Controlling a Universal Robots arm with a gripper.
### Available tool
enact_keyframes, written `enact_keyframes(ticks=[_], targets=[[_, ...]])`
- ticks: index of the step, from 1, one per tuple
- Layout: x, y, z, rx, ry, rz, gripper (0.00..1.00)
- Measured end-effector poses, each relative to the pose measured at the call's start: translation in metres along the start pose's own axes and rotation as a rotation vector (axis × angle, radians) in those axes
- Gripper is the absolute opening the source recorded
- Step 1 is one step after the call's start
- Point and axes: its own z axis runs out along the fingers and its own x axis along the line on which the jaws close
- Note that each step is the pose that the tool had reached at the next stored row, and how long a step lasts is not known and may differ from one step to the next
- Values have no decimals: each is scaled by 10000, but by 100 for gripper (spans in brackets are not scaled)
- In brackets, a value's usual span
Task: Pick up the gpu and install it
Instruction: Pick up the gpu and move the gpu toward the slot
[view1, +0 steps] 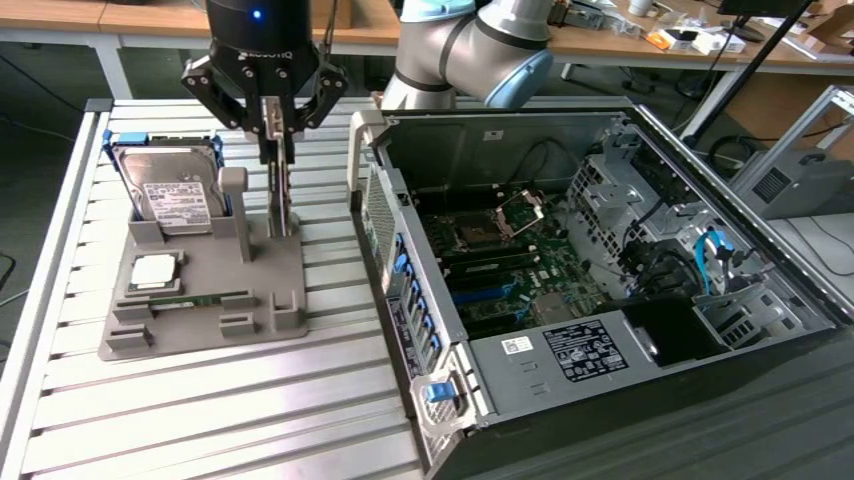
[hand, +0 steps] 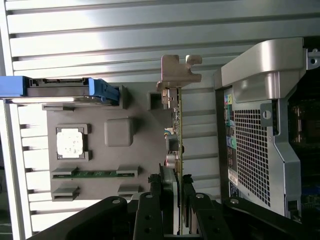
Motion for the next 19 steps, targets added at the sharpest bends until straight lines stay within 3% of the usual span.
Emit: enact_keyframes(ticks=[19], targets=[[-2,1,-69,-6,2,0,27]])
